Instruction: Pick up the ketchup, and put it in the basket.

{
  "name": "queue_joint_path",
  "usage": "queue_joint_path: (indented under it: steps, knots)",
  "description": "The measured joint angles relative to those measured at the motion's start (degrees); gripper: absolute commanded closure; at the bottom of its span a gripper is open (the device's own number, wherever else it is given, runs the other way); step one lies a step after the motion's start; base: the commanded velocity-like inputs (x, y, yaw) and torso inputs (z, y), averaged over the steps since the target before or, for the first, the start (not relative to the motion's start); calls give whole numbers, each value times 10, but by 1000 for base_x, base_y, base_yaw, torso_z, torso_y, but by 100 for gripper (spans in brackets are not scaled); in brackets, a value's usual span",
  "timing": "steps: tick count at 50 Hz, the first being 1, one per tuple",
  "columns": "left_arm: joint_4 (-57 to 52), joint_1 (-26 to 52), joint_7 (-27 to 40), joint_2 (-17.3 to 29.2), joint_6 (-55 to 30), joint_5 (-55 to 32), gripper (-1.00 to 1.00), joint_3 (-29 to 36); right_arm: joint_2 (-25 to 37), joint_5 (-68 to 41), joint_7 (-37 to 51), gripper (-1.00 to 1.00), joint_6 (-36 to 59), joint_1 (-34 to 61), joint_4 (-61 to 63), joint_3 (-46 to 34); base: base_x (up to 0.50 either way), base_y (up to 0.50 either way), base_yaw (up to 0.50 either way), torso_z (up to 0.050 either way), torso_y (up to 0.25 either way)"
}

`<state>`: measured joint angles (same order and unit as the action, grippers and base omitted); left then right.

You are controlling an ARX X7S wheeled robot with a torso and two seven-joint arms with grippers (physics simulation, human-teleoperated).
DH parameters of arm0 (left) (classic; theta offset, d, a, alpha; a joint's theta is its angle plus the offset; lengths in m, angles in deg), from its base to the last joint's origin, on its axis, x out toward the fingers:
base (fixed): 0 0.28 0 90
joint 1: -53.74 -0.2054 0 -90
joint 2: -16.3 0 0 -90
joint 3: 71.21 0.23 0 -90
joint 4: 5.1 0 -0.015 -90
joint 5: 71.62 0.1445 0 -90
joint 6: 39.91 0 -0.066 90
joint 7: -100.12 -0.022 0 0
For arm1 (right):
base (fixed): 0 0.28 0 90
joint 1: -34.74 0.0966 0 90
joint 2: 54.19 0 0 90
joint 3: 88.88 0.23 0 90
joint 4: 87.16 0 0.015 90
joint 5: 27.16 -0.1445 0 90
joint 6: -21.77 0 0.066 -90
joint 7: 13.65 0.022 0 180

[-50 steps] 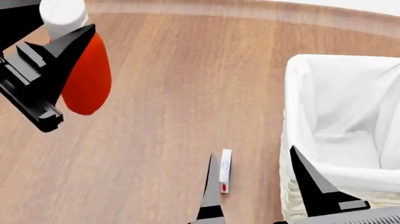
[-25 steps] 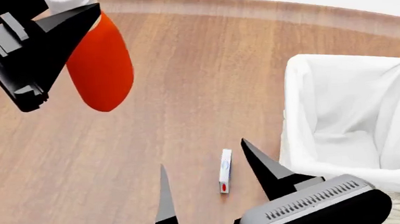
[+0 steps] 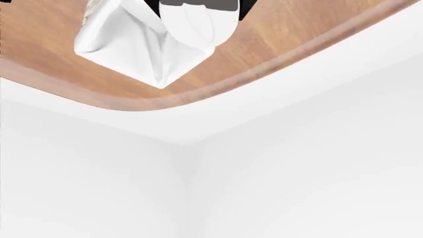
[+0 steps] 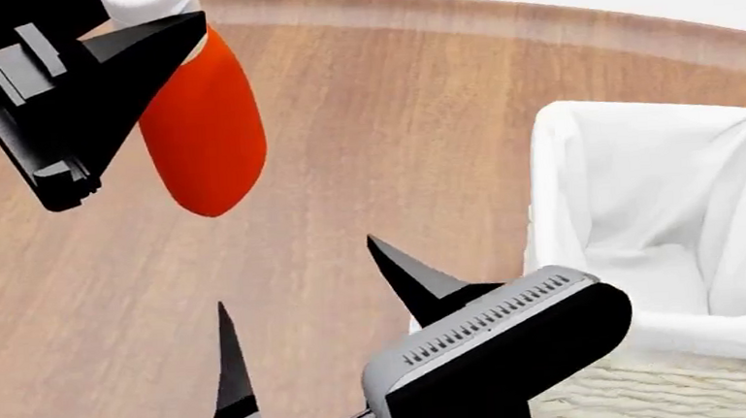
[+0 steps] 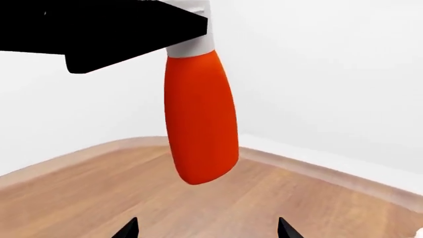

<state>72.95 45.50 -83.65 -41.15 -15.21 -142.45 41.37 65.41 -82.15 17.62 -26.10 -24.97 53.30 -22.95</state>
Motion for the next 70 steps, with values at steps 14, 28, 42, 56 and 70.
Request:
queue_joint_path:
  steps: [14,28,42,56,70]
  knots:
    - [3,6,-1,-4,-2,-2,100,6,-17,0,-17,-100,14,43,-33,-21,0,0,0,0,0]
    - [0,6,2,-5,-6,-5,100,13,-33,6,-29,-100,24,83,-71,-36,0,0,0,1,1]
    - [-4,8,4,-5,-11,-9,100,21,-47,14,-40,-100,34,124,-106,-52,0,0,0,0,1]
    - [-5,10,2,-4,-11,-11,100,25,-56,25,-49,-100,37,148,-130,-67,0,0,0,0,0]
    - [-8,14,8,1,-20,-23,100,24,-62,32,-60,-100,36,171,-156,-72,0,0,0,0,1]
